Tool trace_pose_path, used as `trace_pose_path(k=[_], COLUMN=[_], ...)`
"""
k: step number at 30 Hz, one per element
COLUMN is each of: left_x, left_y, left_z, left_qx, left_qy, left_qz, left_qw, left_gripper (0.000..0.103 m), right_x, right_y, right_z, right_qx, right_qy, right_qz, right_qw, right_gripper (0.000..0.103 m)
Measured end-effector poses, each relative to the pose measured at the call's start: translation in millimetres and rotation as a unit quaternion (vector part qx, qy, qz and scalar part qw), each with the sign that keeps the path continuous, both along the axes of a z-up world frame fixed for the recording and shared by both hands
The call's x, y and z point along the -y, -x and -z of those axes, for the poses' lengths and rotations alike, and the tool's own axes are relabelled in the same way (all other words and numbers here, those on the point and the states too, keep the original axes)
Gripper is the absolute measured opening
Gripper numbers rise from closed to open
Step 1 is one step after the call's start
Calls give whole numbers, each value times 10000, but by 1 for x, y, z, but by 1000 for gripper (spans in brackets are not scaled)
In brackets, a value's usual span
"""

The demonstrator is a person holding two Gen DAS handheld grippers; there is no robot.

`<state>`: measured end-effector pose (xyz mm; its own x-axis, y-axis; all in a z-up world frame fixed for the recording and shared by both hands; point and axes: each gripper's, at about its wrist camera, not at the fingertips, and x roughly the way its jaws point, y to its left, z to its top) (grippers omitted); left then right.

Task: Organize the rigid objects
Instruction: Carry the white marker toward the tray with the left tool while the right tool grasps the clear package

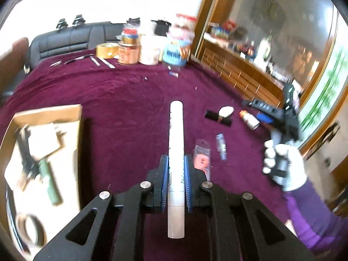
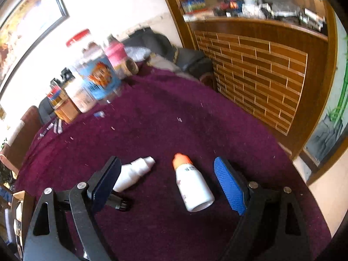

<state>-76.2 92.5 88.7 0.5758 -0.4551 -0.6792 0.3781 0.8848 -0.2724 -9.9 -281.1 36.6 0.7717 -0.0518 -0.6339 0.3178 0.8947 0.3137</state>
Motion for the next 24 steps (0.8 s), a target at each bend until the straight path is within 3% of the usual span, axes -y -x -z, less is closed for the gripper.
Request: trace_pose_path(k=[4,7,10,13,20,22,24], left_x=[-51,-80,-100,-122,-167,-171,-175], left_y=[28,42,55,64,72,69,66], left_z=[-13,-18,-19,-12,16,25,34], left_qx=[19,118,292,286,-1,-127,-257], left_qy=[706,981,1040,1188,1095,1011,985], left_qz=[-167,-301,-478,-673,-1211,-1325,-1409], left_qw=[9974,9947,9930,9902,9866,9859,9848], left_gripper=[11,11,11,11,11,11,11], right_x=[-41,-96,-139,-167,-204,-212,-214], right_y=[35,53,60,58,28,24,26], right_z=[-24,-25,-8,6,25,29,26], right_qx=[169,-156,-611,-870,-1405,-1543,-1513], right_qy=[-297,-188,-436,-348,615,957,1151], right_qz=[-748,-1598,-2227,-2310,-1865,-1769,-1764], right_qw=[9966,9868,9720,9684,9704,9673,9658], right_gripper=[88,88,88,88,88,78,37])
